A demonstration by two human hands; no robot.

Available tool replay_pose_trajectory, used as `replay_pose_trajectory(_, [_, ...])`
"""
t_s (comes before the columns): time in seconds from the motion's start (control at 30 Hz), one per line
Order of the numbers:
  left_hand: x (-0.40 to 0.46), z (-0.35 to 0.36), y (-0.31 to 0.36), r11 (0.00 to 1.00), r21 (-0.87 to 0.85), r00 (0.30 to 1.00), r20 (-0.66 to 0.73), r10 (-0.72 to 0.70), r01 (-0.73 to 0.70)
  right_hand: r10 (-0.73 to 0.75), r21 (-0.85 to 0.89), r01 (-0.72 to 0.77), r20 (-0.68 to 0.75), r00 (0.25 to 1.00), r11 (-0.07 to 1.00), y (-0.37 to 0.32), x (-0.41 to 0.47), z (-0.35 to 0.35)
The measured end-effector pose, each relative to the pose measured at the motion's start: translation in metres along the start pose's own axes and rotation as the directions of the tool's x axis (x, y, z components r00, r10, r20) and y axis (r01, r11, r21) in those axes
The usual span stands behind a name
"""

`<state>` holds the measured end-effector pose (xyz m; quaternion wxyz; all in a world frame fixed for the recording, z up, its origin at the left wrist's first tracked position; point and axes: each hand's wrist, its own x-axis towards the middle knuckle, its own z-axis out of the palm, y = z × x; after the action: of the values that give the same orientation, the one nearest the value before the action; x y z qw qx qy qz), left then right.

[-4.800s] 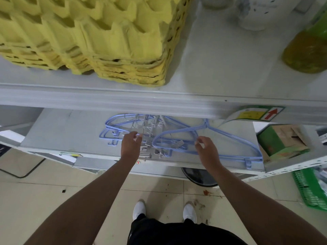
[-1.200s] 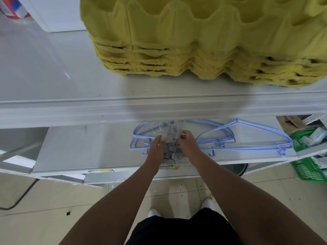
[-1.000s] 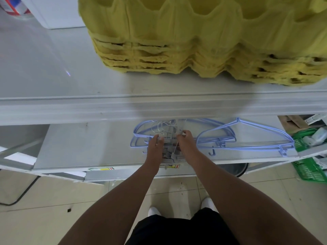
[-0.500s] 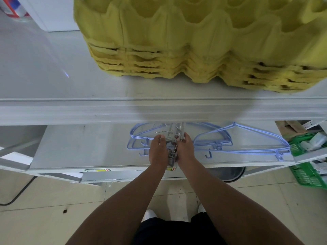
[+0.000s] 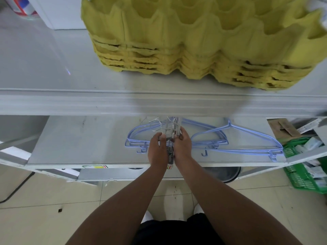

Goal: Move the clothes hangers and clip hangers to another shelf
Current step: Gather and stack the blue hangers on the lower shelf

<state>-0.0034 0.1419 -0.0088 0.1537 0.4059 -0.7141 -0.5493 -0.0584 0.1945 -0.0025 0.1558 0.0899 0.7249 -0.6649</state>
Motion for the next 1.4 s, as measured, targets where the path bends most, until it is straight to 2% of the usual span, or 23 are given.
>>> replay_pose_trajectory(0.2, [0.000,-0.001,0.004,0.999,0.034,0.999,0.005,0.031,-0.032,0.052,0.048,-0.051,-0.011,0.999,0.998,0.006,0.003,0.003])
replay_pose_trajectory(0.43, [0.003,-0.009,0.007,0.998,0.057,1.000,0.006,-0.005,0.005,0.083,0.068,-0.080,-0.038,0.996,0.994,0.008,0.002,0.008])
replay_pose_trajectory(0.57, [0.003,-0.014,0.010,1.000,-0.004,1.000,0.005,-0.023,0.023,0.048,0.034,-0.047,-0.035,0.998,0.998,0.003,0.001,0.011])
replay_pose_trajectory(0.83, [0.012,-0.032,0.014,0.996,-0.093,1.000,0.004,-0.012,0.012,0.002,0.102,-0.001,-0.015,1.000,0.995,-0.009,-0.008,0.026])
replay_pose_trajectory(0.93, [0.014,-0.049,0.017,0.989,-0.147,1.000,-0.016,-0.010,0.007,-0.014,0.076,0.015,-0.013,1.000,0.997,-0.009,-0.012,0.042])
replay_pose_trajectory(1.23, [0.035,-0.160,-0.019,0.978,-0.202,0.988,-0.140,-0.071,0.041,0.013,0.034,-0.022,0.246,0.969,0.999,0.002,-0.065,0.147])
replay_pose_trajectory(1.4, [0.045,-0.222,-0.051,0.973,-0.203,0.975,-0.168,-0.148,0.113,0.064,0.051,-0.084,0.307,0.950,0.995,0.022,-0.102,0.204])
